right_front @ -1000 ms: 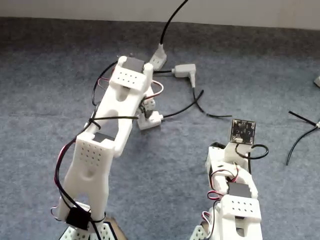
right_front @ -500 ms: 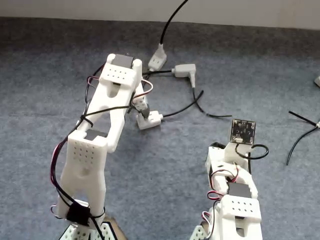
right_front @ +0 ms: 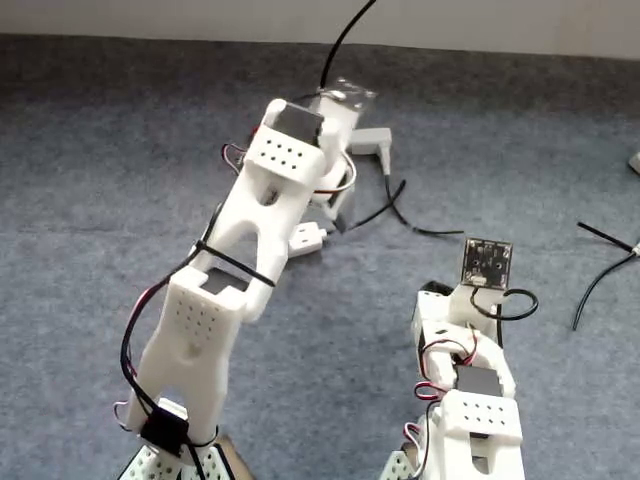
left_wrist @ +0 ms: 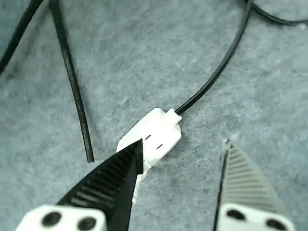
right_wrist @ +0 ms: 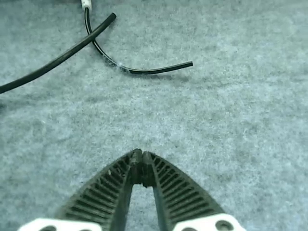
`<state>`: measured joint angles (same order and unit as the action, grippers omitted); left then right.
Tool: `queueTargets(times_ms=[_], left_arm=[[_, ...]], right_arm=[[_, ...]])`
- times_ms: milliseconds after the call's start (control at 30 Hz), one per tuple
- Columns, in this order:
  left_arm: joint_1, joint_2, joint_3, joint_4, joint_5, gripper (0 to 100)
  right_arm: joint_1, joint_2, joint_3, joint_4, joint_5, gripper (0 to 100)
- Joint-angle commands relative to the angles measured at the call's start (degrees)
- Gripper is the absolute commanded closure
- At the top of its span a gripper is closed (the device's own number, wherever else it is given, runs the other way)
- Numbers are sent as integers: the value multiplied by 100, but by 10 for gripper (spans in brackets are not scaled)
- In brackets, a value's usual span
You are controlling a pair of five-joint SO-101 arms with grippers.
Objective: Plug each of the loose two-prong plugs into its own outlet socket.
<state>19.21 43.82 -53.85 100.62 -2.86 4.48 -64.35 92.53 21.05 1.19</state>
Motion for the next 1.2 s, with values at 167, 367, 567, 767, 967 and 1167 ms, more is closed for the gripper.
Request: queueTargets(times_ms=[167, 367, 567, 767, 967, 1167], left_arm=[[-409, -286, -251, -26, -2848, 741], [-673, -277, -92, -26, -3815, 741], [-567, -277, 752, -149, -4070, 741], [-462, -277, 1209, -607, -4088, 741], [-347, -277, 1824, -1160, -4088, 741], [-189, -277, 2123, -1530, -4070, 773]], right_arm=[[57, -66, -31, -145, -26, 981], [57, -66, -31, -145, -26, 981], [57, -66, -31, -145, -26, 981], [57, -66, -31, -145, -26, 981], [57, -66, -31, -145, -26, 981], [57, -66, -31, -145, -26, 981]])
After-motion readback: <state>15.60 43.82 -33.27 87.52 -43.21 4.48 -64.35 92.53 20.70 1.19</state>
